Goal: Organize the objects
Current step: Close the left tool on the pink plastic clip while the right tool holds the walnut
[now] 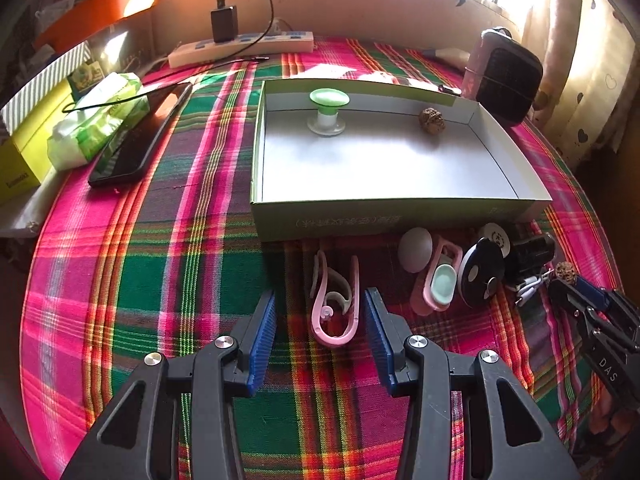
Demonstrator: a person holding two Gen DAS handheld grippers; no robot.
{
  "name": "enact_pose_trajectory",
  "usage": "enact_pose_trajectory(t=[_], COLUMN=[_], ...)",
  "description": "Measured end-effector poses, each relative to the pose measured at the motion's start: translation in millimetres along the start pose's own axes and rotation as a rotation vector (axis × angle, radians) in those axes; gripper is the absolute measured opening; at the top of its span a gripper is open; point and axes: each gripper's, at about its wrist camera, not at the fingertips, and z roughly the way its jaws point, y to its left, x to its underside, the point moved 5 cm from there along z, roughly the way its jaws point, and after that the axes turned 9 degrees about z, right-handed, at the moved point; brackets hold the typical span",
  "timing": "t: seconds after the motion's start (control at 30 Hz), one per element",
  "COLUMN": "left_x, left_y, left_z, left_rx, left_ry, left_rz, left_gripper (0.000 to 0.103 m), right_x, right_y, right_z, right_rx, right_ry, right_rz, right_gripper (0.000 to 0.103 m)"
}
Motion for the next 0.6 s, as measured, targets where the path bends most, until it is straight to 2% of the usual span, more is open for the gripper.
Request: enact_pose_trajectory(t=[0.3,0.6], left_x=[2.0,2.8], left_y=[-1.2,-0.5], left_z=[-0.3,-1.6], left_rx=[-0.027,-0.022], left_ry=[-0.055,-0.087], left_rz=[0.076,0.082], left_gripper=[0.042,0.038], right_x=[0.5,0.5], right_y=[1.2,2.3], right_z=[1.7,1.8], right_rx=[0.011,0.024], right_ry=[0.004,0.004], right_rz=[-0.005,-0.015], right_gripper=[0.031,0.031])
